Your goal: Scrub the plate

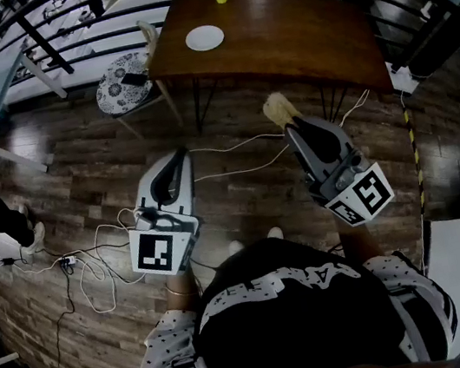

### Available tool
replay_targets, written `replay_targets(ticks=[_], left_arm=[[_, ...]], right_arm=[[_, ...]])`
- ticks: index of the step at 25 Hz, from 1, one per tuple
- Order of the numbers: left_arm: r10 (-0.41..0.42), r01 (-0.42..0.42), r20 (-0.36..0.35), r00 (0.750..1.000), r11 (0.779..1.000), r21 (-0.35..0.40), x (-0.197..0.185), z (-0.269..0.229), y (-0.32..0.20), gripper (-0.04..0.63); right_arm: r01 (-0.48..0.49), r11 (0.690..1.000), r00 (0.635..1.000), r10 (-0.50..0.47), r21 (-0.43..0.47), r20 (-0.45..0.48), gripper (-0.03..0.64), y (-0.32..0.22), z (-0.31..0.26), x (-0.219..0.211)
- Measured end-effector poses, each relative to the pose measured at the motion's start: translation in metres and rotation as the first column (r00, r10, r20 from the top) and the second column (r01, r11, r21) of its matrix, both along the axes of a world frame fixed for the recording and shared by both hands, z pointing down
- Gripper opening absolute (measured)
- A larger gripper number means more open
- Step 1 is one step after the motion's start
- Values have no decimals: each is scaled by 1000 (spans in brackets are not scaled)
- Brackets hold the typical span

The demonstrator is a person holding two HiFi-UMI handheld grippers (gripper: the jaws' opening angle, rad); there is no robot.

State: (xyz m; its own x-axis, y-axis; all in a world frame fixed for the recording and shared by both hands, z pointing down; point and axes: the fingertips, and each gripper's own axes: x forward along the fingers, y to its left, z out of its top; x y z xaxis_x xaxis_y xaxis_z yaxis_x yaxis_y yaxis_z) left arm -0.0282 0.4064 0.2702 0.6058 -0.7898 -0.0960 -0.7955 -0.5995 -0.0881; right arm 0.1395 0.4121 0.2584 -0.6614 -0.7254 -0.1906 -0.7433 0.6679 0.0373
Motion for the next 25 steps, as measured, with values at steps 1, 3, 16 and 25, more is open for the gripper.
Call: replay_targets(ticks=[1,3,16,25], left_arm=[[-6,6,-12,1000,1000,-1,1,0,0,15],[-10,10,-35,999,1000,1,3,-3,1,15],[-18,18,-24,1000,1000,16,24,-11,15,15],[-49,49,-26,998,999,18,43,-12,14,15]], right_arm=[[-1,1000,1000,1,-4,3,49,0,1,2],[-1,1000,1000,1,-9,8,49,1,1,6],[1,1000,997,0,-1,83,49,8,-7,38],[41,999,996,-42,17,76,49,6,-10,54]])
